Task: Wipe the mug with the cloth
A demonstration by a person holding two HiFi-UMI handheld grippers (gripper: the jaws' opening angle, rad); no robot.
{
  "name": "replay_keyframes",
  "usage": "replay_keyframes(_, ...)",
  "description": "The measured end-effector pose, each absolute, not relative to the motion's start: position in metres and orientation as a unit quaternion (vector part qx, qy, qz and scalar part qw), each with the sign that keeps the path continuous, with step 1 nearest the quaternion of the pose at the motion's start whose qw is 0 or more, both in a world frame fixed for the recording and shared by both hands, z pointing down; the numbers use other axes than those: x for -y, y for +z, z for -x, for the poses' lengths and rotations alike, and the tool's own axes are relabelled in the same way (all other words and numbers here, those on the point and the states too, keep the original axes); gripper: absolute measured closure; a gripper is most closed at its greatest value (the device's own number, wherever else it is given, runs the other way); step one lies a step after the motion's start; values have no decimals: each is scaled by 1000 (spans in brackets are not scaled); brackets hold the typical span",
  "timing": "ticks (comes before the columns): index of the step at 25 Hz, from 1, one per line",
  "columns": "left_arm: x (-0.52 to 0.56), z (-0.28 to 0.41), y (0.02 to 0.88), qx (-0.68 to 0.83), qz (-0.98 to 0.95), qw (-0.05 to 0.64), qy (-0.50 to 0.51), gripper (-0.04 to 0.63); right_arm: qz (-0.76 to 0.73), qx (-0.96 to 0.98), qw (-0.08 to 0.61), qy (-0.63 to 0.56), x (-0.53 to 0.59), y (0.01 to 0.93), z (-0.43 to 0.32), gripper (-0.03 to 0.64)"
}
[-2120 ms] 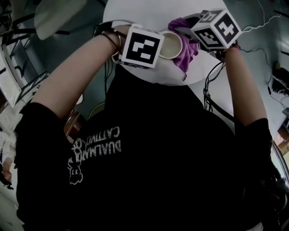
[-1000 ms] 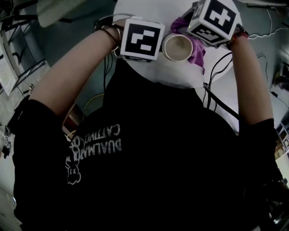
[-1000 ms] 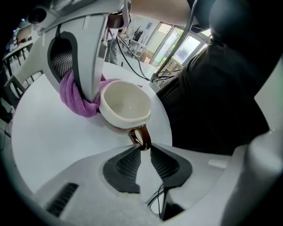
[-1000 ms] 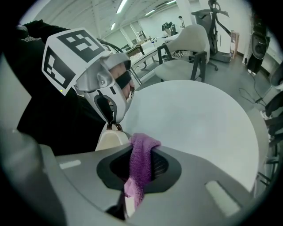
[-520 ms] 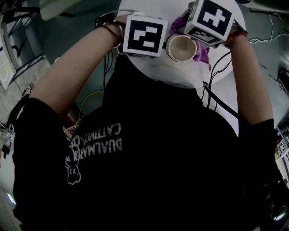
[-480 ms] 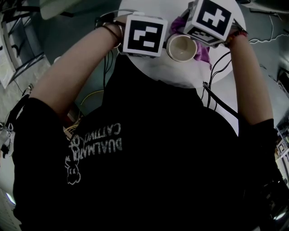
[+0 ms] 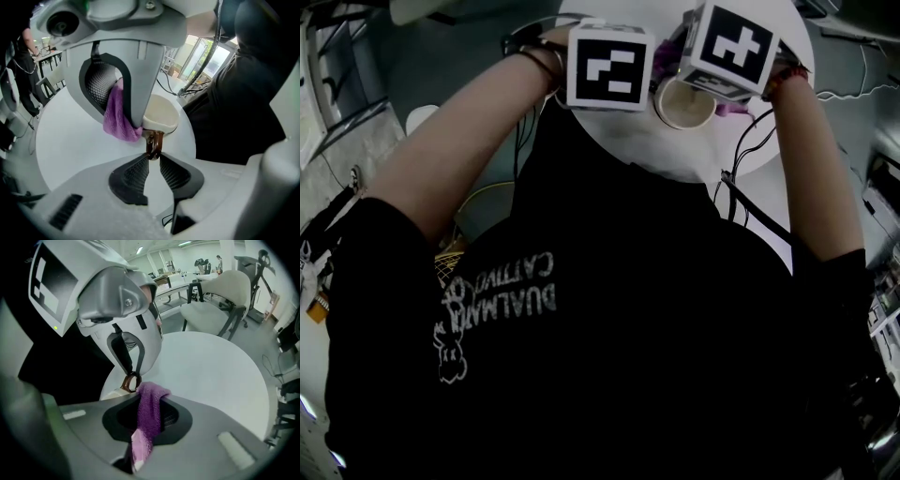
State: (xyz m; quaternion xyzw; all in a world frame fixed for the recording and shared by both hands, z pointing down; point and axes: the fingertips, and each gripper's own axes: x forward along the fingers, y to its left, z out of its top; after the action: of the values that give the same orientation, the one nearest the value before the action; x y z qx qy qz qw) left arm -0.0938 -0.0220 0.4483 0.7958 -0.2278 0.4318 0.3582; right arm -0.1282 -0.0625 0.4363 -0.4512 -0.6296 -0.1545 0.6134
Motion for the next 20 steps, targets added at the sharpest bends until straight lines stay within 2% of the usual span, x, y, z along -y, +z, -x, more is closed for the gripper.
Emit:
replay_keyframes(5,36,98,446,291,-795,348,403,515,467,630,601,-154,48,432,127,581)
replay_keyframes(10,37,101,448,376,-778,297,406,517,430,691,571,-110,39,418,123,581)
replay_keyframes(14,43,114,446,449,-756,263,397,486,365,790,492,-34,50,392,139,581)
replay_keyframes(16,41,115,441,469,-751,270,379,456,326,837,439,-12,60,375,145,581)
replay_keyframes(20,46,114,416,520,-736,270,339,448,256,911,323,25,82,326,143,581)
